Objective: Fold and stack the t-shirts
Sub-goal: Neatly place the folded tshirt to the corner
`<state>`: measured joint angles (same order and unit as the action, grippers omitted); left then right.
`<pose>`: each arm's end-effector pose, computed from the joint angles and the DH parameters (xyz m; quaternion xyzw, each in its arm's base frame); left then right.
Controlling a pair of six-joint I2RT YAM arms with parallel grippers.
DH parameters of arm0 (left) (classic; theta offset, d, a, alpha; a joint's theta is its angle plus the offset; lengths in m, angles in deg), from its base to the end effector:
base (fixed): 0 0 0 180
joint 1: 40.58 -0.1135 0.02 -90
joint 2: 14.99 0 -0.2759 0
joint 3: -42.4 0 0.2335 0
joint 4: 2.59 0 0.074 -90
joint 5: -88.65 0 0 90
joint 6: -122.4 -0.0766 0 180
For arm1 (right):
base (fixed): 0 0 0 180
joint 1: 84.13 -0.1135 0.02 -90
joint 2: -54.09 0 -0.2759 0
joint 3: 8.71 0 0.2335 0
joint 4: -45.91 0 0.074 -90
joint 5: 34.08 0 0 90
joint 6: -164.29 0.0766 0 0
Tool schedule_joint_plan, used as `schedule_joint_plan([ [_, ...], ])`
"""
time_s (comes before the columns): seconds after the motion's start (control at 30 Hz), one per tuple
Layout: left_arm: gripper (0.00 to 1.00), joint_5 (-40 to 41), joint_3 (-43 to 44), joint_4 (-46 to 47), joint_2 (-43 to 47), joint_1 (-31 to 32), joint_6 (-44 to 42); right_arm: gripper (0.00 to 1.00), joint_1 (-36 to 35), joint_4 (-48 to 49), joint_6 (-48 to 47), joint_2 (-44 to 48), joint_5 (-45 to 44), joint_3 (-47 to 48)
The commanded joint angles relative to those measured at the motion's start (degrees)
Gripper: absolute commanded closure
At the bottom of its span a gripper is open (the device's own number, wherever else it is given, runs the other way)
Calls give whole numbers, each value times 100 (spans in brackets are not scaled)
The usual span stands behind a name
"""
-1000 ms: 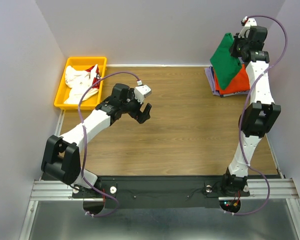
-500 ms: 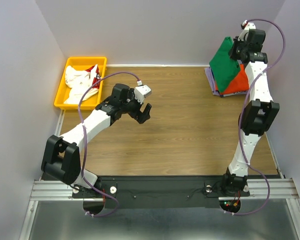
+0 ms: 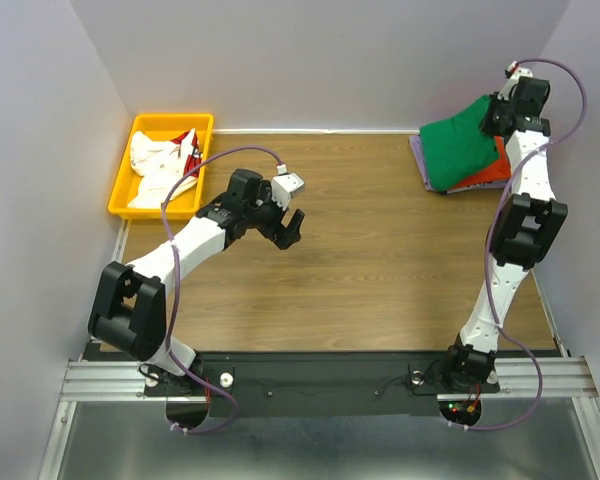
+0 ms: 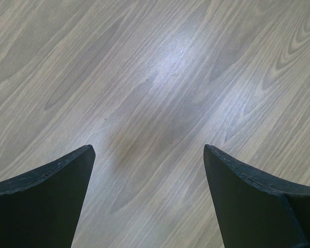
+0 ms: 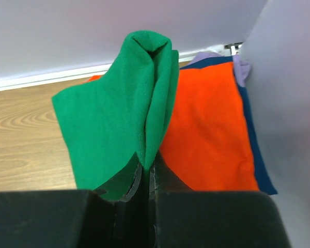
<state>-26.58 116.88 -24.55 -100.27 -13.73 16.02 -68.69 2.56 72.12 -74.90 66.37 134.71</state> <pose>0.2950 -0.1859 0.2672 0.4128 0.7579 -0.2336 0.4480 0.5343 -0.1331 0.3139 0.0531 0.8573 0.0001 0.5121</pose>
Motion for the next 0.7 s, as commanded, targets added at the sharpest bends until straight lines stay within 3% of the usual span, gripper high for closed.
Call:
schedule_joint_plan([
  [0.0,1,-69,158,83,11,-22,-14,99,178,526,-239,5,-61,304],
  [0.67,2,-96,342,22,-209,-22,83,99,495,1097,-776,-917,-404,489],
])
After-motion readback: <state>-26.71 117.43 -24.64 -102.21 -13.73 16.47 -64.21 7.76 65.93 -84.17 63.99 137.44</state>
